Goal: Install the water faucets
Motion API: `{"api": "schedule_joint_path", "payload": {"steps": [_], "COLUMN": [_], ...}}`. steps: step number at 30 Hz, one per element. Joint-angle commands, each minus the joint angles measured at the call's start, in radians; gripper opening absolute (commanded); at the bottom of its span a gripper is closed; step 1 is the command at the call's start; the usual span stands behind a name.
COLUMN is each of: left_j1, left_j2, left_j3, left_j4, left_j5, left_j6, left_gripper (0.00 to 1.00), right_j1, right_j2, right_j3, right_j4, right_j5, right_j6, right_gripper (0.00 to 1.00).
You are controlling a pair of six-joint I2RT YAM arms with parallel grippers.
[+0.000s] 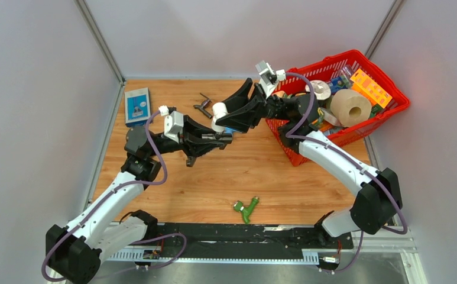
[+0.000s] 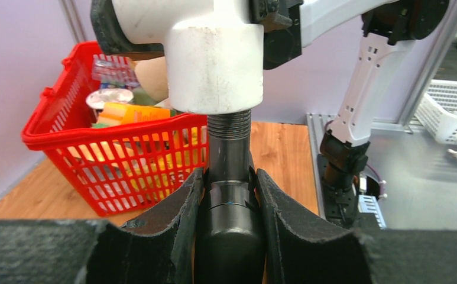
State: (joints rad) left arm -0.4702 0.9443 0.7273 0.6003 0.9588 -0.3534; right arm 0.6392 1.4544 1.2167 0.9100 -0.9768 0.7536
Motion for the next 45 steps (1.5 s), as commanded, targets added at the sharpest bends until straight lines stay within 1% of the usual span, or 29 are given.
{"api": "schedule_joint_path", "payload": {"steps": [1, 6, 11, 14, 19, 22, 24, 25, 26, 28, 31, 37, 42, 45], "left_j1": [-0.004, -0.004, -0.004, -0.004, -0.007, -0.007, -0.008, -0.008, -0.011, -0.022, -0.038, -0.094, -0.152, -0.191], "left_j2": [-0.065, -0.076, -0.073, -0.064, -0.049, -0.055, -0.061, -0.062, -0.068, -0.079, -0.085, -0.095, -0.105, -0.104], "left_j3": [0.04, 0.014, 0.006, -0.003, -0.02, -0.019, -0.006, 0.006, 0.012, 0.02, 0.021, 0.014, -0.003, -0.012], "left_j4": [0.115, 0.156, 0.197, 0.251, 0.325, 0.313, 0.265, 0.216, 0.188, 0.147, 0.144, 0.144, 0.15, 0.144], "left_j5": [-0.114, -0.141, -0.144, -0.15, -0.19, -0.207, -0.21, -0.212, -0.215, -0.245, -0.281, -0.403, -0.54, -0.62], "left_j6": [0.07, 0.051, 0.007, -0.021, -0.064, -0.033, 0.01, 0.033, 0.075, 0.112, 0.122, 0.175, 0.221, 0.278], "left_gripper": [0.0, 0.0, 0.0, 0.0, 0.0, 0.0, 0.0, 0.0, 0.0, 0.0, 0.0, 0.0, 0.0, 0.0], "right_j1": [0.011, 0.01, 0.013, 0.014, 0.014, 0.014, 0.014, 0.014, 0.014, 0.014, 0.017, 0.03, 0.045, 0.06], "right_j2": [-0.032, -0.042, -0.035, -0.035, -0.031, -0.032, -0.028, -0.026, -0.025, -0.026, -0.029, -0.034, -0.058, -0.074], "right_j3": [0.015, 0.009, -0.003, -0.006, -0.006, 0.009, 0.027, 0.038, 0.044, 0.038, 0.027, 0.0, -0.046, -0.065], "right_j4": [-0.146, -0.154, -0.119, -0.115, -0.173, -0.262, -0.336, -0.367, -0.393, -0.408, -0.427, -0.451, -0.465, -0.496], "right_j5": [-0.031, -0.023, -0.019, -0.019, 0.001, 0.021, 0.029, 0.032, 0.036, 0.052, 0.084, 0.159, 0.277, 0.364], "right_j6": [-0.083, -0.099, -0.086, -0.094, -0.135, -0.19, -0.224, -0.238, -0.249, -0.257, -0.273, -0.3, -0.316, -0.339], "right_gripper": [0.0, 0.0, 0.0, 0.0, 0.0, 0.0, 0.0, 0.0, 0.0, 0.0, 0.0, 0.0, 0.0, 0.0]}}
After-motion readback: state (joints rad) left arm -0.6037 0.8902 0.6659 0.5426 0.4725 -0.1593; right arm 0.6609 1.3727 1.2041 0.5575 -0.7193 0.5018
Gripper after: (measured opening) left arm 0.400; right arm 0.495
